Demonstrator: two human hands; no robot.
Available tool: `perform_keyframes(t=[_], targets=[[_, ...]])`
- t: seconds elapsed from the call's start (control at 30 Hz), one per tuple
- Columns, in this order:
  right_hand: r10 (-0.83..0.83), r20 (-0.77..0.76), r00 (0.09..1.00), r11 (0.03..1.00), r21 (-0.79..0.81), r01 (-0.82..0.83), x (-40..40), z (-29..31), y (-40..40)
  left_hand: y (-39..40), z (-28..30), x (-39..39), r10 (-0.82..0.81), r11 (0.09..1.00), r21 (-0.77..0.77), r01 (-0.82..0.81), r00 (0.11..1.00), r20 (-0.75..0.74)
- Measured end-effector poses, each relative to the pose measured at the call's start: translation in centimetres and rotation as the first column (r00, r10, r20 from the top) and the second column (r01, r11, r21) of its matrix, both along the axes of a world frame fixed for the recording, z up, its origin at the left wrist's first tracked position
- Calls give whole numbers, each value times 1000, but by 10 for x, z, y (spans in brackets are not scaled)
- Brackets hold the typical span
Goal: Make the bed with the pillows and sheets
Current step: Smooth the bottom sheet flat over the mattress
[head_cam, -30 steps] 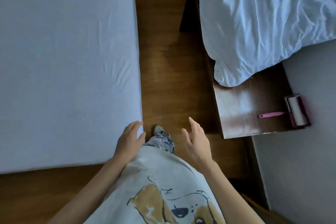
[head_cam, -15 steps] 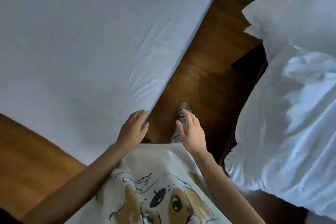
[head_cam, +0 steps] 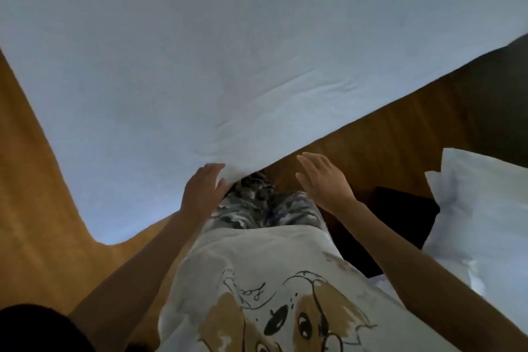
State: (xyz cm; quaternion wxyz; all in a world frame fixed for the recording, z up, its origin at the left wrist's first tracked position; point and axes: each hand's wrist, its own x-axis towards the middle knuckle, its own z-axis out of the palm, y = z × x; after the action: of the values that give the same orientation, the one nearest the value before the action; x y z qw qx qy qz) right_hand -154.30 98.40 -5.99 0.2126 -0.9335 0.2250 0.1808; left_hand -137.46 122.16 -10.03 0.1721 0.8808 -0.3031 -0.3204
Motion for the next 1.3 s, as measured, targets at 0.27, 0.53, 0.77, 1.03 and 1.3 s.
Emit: perform_keyframes(t=[0.27,0.53,0.77,1.03,1.3], targets=[[278,-33,960,960,48,-276,78,-77,-56,-31,-75,37,47,999,-15,-46,996,77],[532,59,845,841,79,-535,160,-201,-80,-42,-164,52,239,959,101,-264,949,206],[532,175,828,843,-17,-538,198,-278,-76,-59,-241,72,163,977,83,-195,941,297],[744,262,615,665,-190,-722,252,-353,-4,-48,-311,96,136,991,-56,-124,891,432],[867,254,429,479,-188,-857,140,-371,48,13,-324,-39,4,1000,13,-9,951,311]])
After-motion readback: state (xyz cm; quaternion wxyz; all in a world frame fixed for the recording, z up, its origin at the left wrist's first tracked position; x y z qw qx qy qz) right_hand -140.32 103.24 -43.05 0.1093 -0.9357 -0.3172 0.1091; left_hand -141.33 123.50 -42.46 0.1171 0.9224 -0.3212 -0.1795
